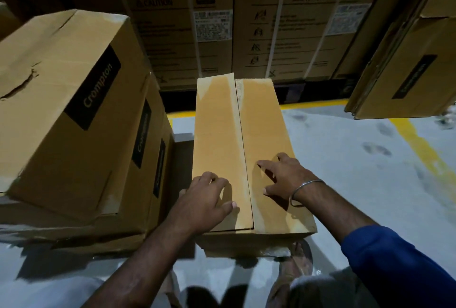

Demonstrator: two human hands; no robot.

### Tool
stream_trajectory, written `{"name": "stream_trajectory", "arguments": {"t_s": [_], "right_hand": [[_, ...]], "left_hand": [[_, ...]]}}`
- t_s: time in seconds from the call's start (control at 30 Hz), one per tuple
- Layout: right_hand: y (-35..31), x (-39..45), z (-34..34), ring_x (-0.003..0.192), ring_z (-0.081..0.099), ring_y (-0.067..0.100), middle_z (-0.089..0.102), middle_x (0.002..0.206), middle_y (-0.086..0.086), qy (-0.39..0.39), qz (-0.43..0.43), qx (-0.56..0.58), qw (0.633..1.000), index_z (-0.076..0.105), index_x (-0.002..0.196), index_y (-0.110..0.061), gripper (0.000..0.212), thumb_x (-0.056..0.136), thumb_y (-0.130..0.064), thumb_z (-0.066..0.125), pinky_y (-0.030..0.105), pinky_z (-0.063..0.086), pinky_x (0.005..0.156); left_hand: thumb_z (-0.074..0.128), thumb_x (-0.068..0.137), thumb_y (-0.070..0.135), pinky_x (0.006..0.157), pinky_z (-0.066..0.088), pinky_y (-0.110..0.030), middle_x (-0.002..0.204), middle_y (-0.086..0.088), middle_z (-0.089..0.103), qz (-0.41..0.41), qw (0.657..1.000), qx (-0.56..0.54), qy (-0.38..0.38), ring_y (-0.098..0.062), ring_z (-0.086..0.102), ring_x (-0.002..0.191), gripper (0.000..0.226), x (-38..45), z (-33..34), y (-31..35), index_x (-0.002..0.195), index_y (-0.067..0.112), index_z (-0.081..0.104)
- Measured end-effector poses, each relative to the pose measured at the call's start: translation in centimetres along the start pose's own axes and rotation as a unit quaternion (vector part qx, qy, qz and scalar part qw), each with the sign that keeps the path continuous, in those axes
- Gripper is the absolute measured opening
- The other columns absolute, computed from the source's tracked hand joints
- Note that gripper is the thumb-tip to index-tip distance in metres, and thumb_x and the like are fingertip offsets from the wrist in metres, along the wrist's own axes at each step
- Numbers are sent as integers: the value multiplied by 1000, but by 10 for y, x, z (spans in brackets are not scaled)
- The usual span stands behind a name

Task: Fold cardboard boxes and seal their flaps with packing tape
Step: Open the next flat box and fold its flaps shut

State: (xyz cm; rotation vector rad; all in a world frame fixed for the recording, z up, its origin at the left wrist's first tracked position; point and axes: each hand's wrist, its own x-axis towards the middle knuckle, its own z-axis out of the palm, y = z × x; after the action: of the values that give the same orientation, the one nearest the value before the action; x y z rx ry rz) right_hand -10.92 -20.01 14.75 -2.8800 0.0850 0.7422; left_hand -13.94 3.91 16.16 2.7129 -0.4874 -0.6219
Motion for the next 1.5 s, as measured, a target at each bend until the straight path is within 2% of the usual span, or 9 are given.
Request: {"name": "stream_trajectory", "arguments": {"t_s": [0.2,0.3,0.4,0.73,0.87,1.03,1.23,1.33,1.5], "right_hand": [[6,4,9,156,-1,43,-15,169,17,17,112,56,992,-8,162,-35,129,76,-52,86,66,34,116],[16,7,9,149,29,46,9,168,25,-7,156,127,980,-22,160,-28,144,71,-59,87,57,41,113],[18,8,9,138,46,42,32,160,23,-33,141,182,973,-22,160,-29,147,68,-62,87,51,47,108],[22,3,18,125,56,43,45,149,23,9,102,192,976,-8,159,-41,140,61,-67,88,52,53,100],[15,2,24,136,47,44,28,159,24,-4,118,162,980,-14,161,-36,140,68,-62,88,49,49,101],[11,3,22,135,47,44,28,158,25,-4,121,137,983,-12,162,-34,138,70,-62,86,50,50,100],[1,-11,13,151,24,40,14,166,20,54,71,95,991,23,158,-27,106,76,-59,82,58,37,116],[-11,-25,8,144,39,33,35,161,11,111,16,137,984,38,154,-24,82,87,-51,76,50,41,114],[-35,-64,-3,100,68,21,74,109,0,197,-102,196,955,68,128,-27,38,93,-43,67,43,59,87]], "left_hand": [[67,91,60,108,48,-50,167,-5,14,-83,992,-70,62,-28,32,146,99,1,8,-14,164,29,7],[76,82,64,111,43,-51,169,-12,14,-180,962,-198,44,-36,35,148,120,5,18,-27,165,24,-3],[86,74,59,106,49,-48,151,-8,48,-202,929,-309,23,-30,50,132,106,8,25,-34,153,21,25],[92,65,58,81,46,-37,136,-12,56,-255,948,-185,40,-33,56,116,102,1,24,-21,139,13,40],[94,64,57,88,52,-42,139,-16,55,-281,950,-139,0,-36,56,124,108,4,24,-17,142,10,35],[93,69,50,96,50,-44,148,-18,48,-278,947,-158,-17,-37,50,132,112,5,21,-15,149,9,27],[89,74,53,100,46,-44,154,-17,43,-234,951,-203,18,-38,46,137,118,-9,22,-20,158,15,16],[87,77,51,101,46,-42,152,-11,47,-200,951,-225,67,-35,48,136,107,-22,18,-21,157,19,24],[82,85,44,93,59,-48,140,-4,59,-140,945,-263,137,-24,59,122,75,-60,-5,-12,149,23,49]]}}
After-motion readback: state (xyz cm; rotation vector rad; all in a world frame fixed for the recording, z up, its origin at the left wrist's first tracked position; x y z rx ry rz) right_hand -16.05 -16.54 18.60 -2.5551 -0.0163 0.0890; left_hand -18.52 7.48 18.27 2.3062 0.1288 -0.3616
